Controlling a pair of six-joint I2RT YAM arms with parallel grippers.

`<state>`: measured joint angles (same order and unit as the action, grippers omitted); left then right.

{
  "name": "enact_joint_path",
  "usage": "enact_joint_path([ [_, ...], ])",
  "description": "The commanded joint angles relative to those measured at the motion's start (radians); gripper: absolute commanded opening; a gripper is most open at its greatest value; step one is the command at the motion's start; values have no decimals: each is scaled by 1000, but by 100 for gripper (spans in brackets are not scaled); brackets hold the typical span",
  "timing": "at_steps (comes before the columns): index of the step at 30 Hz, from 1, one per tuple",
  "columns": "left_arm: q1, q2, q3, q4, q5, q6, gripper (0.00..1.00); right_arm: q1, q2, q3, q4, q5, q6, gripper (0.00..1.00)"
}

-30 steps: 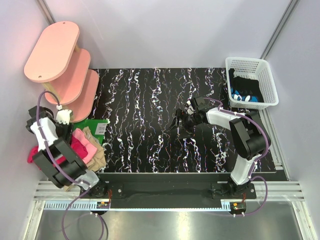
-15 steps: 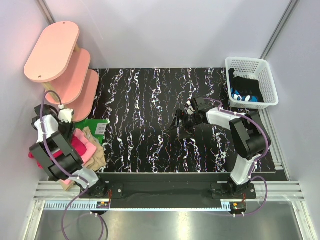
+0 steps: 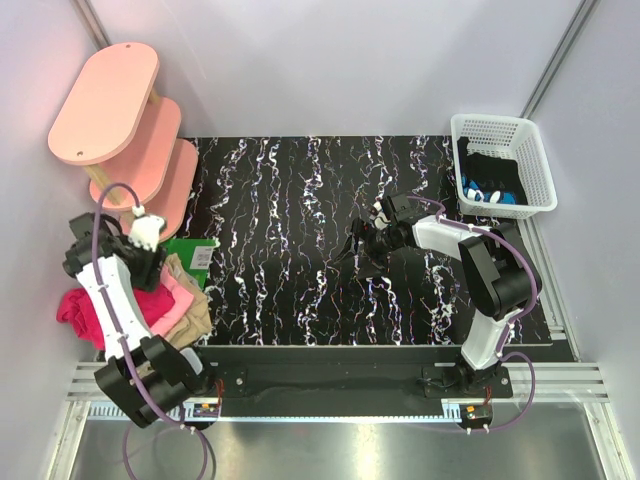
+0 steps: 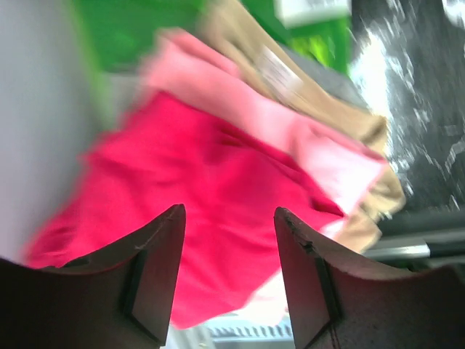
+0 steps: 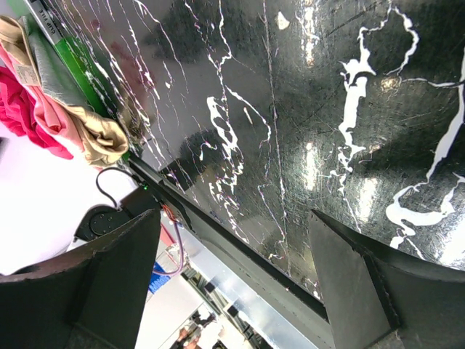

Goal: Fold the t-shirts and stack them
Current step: Smooth out wrinkles on the folded tshirt

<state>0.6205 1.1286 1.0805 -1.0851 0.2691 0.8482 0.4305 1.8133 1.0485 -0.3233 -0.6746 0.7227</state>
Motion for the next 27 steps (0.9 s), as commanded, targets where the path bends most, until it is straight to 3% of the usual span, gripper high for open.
enact_joint_path([
  [1,-13,43,-141,34,-82,29,56,11,-43,7,1,-8,-6,89],
  [8,-94,166,-247,175,-194,-8,55,10,-48,7,3,-8,-9,89],
  [13,-128,175,-232,159,-180,-23,54,10,-52,7,1,-8,-8,89],
  [18,-127,142,-43,-27,-104,-9,56,11,-49,25,-2,-16,-9,91],
  [24,-137,106,185,-277,103,-1,61,10,-81,67,-32,12,-43,100],
  [27,-215,102,255,-299,130,-82,61,5,-72,139,-110,56,-84,100],
])
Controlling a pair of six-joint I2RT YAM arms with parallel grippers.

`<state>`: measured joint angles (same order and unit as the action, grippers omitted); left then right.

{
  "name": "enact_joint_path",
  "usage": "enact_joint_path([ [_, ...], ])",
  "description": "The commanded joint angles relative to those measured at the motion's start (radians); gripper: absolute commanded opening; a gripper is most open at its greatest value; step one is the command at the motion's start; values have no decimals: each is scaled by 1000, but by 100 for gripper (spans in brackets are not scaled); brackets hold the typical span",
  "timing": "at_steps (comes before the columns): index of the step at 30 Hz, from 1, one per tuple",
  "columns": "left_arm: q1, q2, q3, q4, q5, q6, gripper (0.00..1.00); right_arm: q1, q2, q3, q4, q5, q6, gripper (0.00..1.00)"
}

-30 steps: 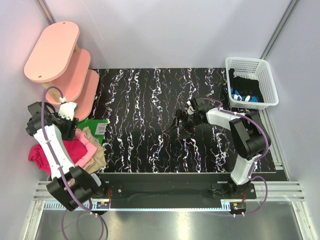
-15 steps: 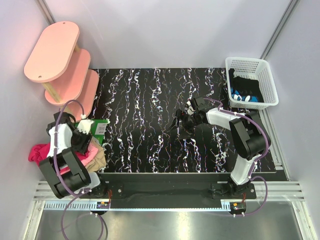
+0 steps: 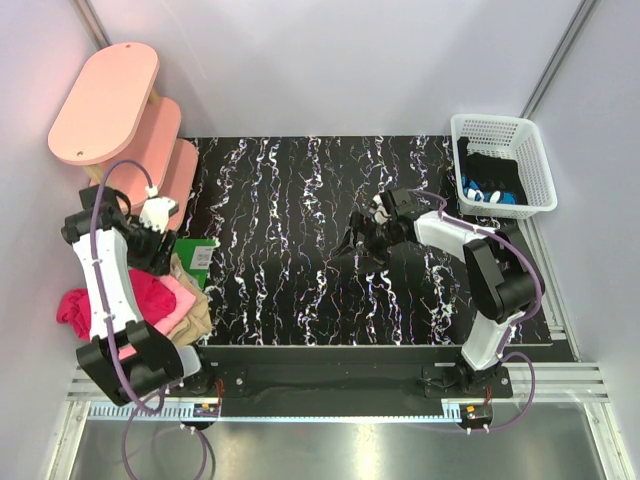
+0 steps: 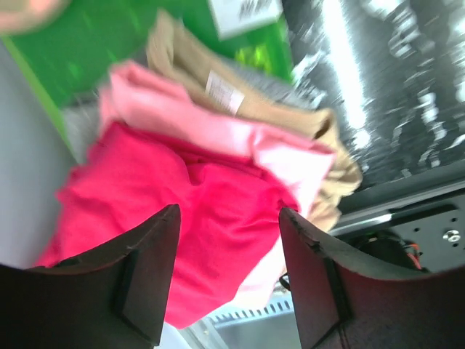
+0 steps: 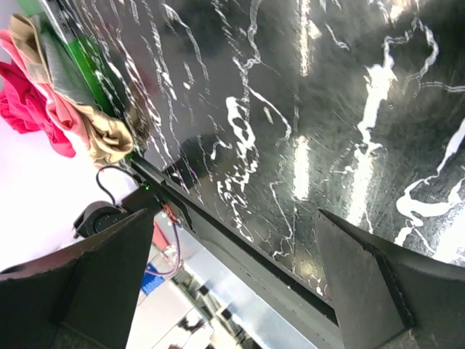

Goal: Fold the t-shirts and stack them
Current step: Smooth out wrinkles on the folded tshirt

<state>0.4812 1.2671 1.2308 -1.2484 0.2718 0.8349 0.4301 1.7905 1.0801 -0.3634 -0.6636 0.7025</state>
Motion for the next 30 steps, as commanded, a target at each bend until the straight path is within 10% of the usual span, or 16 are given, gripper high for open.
enact_joint_path([
  [1,-104,-37,119,-116,118,-98,59,1,-46,127,-92,79,-73,100],
  [11,-466,83,257,133,-28,-466,60,-40,-59,308,-259,219,-129,100],
  [18,-504,190,301,277,-74,-592,75,-143,-111,314,-308,236,-159,100],
  [30,-566,278,309,291,-79,-577,70,-205,-145,334,-342,249,-186,100],
])
